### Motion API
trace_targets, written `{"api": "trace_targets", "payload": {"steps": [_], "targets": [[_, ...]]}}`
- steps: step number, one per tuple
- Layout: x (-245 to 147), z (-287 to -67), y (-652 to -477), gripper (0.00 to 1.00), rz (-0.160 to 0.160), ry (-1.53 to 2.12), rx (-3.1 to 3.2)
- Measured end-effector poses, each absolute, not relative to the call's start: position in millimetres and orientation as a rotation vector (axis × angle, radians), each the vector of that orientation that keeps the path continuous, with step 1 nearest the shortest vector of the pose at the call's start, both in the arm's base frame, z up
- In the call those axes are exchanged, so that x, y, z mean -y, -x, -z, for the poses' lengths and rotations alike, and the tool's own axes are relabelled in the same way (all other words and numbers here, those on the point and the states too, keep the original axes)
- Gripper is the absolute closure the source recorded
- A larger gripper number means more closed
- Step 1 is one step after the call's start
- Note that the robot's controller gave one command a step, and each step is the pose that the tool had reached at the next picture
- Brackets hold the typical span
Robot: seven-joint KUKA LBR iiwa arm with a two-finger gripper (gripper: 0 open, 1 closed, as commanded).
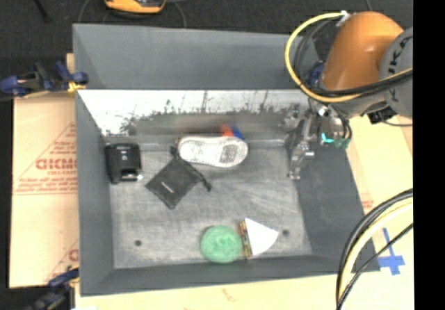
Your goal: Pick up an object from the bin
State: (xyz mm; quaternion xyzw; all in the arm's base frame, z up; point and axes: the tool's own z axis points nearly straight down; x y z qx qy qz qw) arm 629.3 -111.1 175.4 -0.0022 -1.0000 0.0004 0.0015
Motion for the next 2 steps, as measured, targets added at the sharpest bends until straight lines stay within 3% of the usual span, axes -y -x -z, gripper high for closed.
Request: {"api": "trace_targets", "payload": {"steps": [2], "targets": [[109.9,-180.0,-630.9,0.00,-0.003,0.002,3.146]]}}
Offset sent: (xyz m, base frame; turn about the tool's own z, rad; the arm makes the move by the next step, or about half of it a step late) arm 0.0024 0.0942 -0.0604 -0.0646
